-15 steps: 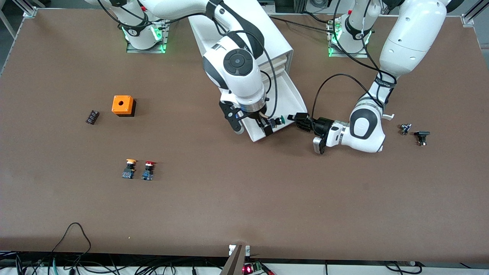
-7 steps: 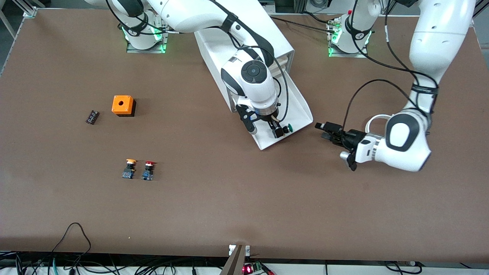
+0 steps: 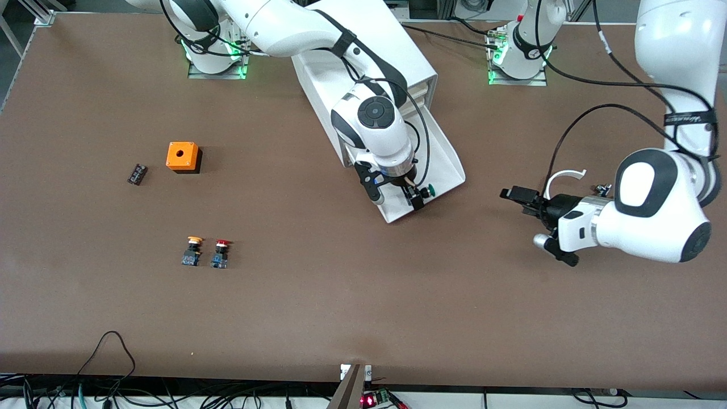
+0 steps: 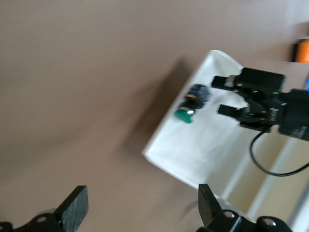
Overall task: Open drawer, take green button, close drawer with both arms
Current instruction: 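Grasp the green button in the drawer with the right gripper while the left withdraws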
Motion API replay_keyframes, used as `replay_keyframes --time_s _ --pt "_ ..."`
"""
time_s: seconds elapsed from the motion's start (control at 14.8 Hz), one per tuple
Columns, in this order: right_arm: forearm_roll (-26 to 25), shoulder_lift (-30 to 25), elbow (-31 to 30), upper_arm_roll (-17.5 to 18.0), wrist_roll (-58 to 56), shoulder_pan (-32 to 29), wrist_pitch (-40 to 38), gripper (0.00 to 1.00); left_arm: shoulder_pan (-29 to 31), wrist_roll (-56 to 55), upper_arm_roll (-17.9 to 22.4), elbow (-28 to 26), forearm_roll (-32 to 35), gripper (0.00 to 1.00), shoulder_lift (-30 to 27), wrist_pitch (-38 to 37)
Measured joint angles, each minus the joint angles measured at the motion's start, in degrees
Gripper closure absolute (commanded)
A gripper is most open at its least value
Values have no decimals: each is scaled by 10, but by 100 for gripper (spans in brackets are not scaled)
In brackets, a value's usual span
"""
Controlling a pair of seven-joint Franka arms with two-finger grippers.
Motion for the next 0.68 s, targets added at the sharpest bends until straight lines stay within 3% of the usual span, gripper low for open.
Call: replay_keyframes --time_s 0.2,0.34,0.68 --pt "0 15 0 2 8 0 23 1 -2 -17 0 24 83 0 -29 -1" --pt "0 20 0 6 11 1 28 9 -3 -30 0 33 108 0 -52 -2" --pt "0 22 0 8 17 1 31 87 -1 -36 1 36 198 0 -102 -5"
